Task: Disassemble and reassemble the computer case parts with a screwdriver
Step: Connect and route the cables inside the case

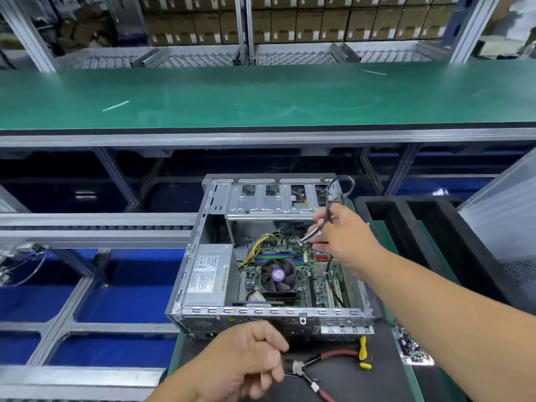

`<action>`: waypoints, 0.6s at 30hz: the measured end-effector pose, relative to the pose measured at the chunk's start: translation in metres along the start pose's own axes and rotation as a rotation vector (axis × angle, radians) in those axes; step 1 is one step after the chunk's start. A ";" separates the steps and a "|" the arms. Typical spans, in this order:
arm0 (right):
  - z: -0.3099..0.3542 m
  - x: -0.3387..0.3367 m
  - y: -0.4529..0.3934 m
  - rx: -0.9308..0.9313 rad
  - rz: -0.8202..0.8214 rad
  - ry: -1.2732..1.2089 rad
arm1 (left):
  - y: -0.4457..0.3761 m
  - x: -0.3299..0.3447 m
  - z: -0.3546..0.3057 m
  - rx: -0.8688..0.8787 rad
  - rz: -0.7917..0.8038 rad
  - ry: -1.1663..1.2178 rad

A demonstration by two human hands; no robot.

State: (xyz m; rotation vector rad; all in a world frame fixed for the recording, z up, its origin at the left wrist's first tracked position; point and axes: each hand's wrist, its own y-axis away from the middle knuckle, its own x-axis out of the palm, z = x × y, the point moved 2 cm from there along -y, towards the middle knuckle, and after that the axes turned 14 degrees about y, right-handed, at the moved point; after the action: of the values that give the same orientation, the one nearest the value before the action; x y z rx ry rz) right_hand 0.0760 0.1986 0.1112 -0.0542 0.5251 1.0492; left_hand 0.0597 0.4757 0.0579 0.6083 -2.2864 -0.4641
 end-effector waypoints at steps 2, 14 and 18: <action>0.000 0.002 0.004 -0.072 0.085 0.128 | 0.004 -0.022 0.017 -0.088 -0.079 -0.274; 0.033 -0.006 0.044 -0.384 0.084 -0.375 | 0.017 -0.035 0.024 -0.024 -0.321 -0.377; 0.028 -0.025 0.043 -0.281 -0.019 -0.501 | 0.007 0.010 -0.003 0.123 -0.168 -0.334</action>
State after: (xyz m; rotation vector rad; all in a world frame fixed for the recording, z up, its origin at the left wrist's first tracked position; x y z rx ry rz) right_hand 0.0415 0.2079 0.1558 -0.0416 -0.0779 1.0654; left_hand 0.0534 0.4753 0.0693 0.8422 -2.6061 -0.5426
